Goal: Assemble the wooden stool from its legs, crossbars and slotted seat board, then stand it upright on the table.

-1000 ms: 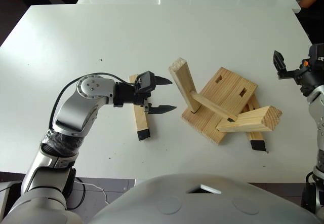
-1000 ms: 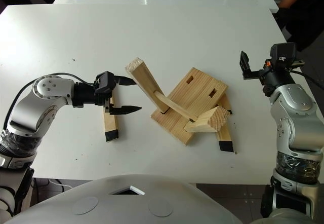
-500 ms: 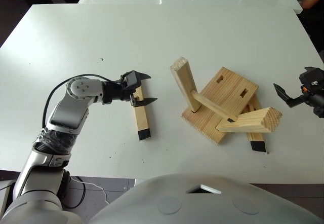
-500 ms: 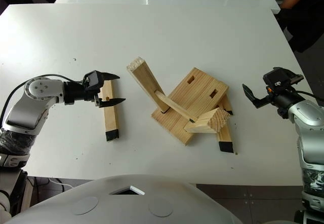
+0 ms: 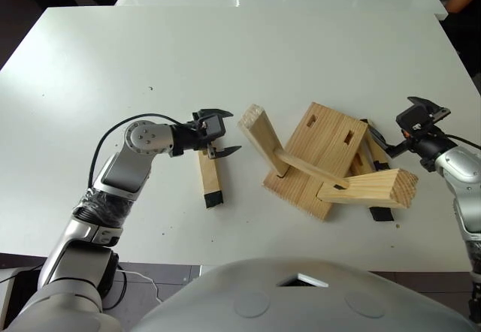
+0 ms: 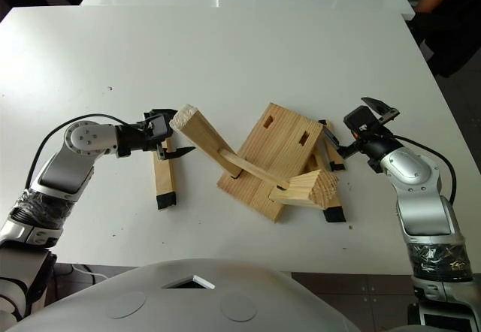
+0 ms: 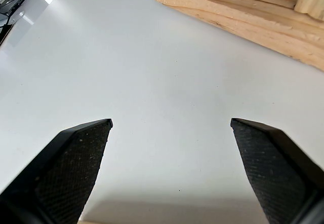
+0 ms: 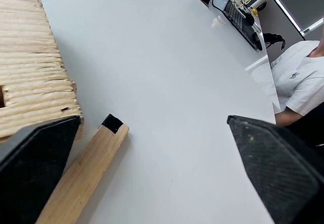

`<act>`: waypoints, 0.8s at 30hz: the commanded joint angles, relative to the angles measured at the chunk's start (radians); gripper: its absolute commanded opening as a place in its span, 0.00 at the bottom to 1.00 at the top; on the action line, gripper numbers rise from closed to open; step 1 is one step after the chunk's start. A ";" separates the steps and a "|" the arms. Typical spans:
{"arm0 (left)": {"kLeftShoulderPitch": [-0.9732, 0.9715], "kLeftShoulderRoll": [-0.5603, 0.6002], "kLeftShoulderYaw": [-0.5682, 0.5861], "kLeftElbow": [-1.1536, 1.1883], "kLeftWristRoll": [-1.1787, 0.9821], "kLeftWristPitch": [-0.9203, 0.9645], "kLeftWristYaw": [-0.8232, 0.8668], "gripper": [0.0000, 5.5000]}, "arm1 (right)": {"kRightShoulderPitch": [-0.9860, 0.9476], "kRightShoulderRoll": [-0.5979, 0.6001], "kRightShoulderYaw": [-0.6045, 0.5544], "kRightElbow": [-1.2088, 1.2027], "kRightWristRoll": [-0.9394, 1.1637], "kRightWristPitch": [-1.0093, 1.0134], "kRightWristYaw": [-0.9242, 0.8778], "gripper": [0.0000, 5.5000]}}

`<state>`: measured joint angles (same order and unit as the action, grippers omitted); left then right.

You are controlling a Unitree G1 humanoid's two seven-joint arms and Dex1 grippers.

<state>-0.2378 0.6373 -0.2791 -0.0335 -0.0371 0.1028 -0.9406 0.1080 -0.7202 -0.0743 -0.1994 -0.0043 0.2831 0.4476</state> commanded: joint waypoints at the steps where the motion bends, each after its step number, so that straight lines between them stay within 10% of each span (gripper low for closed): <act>1: -0.002 -0.006 -0.014 -0.010 0.012 0.001 -0.008 0.79 | -0.061 0.073 0.095 -0.007 -0.014 0.028 0.016 0.97; 9: -0.034 -0.036 -0.032 0.022 0.035 -0.023 -0.001 0.79 | -0.110 0.152 0.190 0.006 -0.044 0.021 0.011 0.97; 24: -0.142 -0.173 -0.065 0.064 0.094 -0.049 0.082 0.79 | -0.014 -0.073 -0.114 -0.260 0.330 0.222 0.349 0.97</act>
<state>-0.3462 0.4811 -0.3226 0.0180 0.0423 0.0584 -0.8553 0.0928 -0.7587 -0.1615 -0.3792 0.2313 0.4182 0.7402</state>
